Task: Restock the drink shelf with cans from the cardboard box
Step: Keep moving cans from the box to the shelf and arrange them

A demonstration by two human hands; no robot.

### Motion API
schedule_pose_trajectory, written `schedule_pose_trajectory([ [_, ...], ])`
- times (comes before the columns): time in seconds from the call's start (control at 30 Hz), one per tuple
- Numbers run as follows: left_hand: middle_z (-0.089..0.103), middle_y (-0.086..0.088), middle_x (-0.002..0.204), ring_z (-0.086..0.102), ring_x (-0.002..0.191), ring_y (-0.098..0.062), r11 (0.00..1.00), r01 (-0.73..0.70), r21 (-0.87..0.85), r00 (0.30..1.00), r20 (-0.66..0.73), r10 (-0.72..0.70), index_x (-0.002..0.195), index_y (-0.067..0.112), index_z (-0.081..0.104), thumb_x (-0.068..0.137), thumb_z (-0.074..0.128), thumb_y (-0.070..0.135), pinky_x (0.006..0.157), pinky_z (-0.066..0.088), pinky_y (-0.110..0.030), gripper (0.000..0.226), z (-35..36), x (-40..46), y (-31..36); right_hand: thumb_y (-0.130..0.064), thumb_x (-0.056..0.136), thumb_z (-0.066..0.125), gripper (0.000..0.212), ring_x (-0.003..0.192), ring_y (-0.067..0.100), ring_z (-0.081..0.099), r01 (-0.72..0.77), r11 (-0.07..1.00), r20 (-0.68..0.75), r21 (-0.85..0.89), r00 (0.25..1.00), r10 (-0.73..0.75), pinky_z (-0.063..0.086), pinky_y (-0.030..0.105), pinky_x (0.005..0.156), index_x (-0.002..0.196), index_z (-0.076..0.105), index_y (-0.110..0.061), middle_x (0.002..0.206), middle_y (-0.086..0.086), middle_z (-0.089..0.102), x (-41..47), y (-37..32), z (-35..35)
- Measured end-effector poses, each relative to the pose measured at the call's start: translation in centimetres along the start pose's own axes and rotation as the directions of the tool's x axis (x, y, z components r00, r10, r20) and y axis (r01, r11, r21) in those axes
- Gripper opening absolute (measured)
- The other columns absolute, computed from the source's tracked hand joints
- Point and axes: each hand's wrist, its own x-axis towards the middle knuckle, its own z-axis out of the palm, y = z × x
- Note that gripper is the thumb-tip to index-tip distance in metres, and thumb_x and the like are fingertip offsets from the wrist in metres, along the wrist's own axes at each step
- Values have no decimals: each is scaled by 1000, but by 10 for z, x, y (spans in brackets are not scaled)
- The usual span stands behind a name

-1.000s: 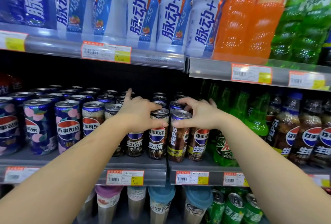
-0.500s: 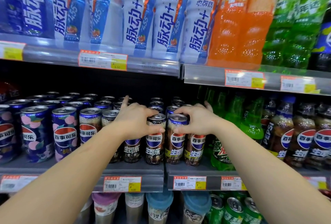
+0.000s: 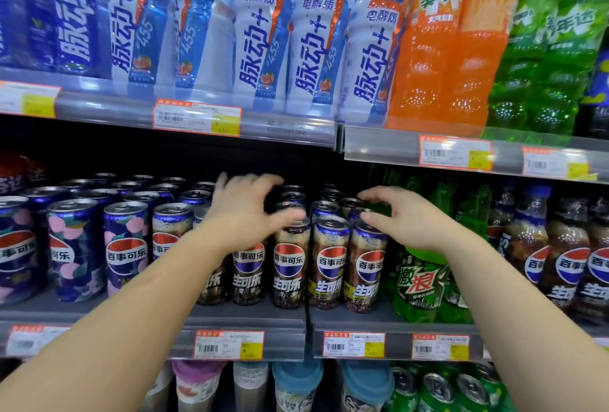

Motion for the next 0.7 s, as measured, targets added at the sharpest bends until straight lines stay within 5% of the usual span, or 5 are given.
schedule_pose_trajectory([
  [0.1,66,-5,122,55,119,-27,990,54,-132,971,-226,-83,122,24,62,78,18,75,110,27,-54,80,-18,4,-30,-26,94,58,42,115,13,52,-14,999,-12,-29,1000,13,39,24,92,136,51,-25,136,-1,54,-10,3,-1],
  [0.23,71,-9,110,60,108,-31,986,68,-150,965,-240,-103,109,19,70,85,14,65,102,35,-56,77,-26,-6,-61,-28,90,65,50,121,14,50,-61,996,24,-58,998,63,39,25,97,137,49,-29,138,-2,52,-16,4,7],
  [0.47,72,-11,99,63,100,-31,969,170,-177,901,-371,-226,99,9,73,92,19,56,91,44,-48,72,-30,-53,-132,-35,82,74,51,79,-7,45,33,998,-80,62,996,-29,33,6,66,129,55,-33,121,-11,55,-11,-30,23],
  [0.57,73,-12,99,64,99,-30,959,207,-194,864,-424,-272,99,9,73,92,25,49,90,46,-43,64,-42,-74,-157,-33,82,74,44,73,-14,45,133,985,-127,106,985,-119,33,6,69,123,59,-34,114,-15,56,-2,-65,39],
  [0.7,73,-13,90,66,91,-32,954,241,-176,844,-448,-295,91,6,73,92,26,49,82,50,-45,64,-60,-94,-191,-39,83,71,40,106,-8,46,223,968,-119,118,971,-209,34,14,93,122,59,-35,116,-19,53,17,-110,63],
])
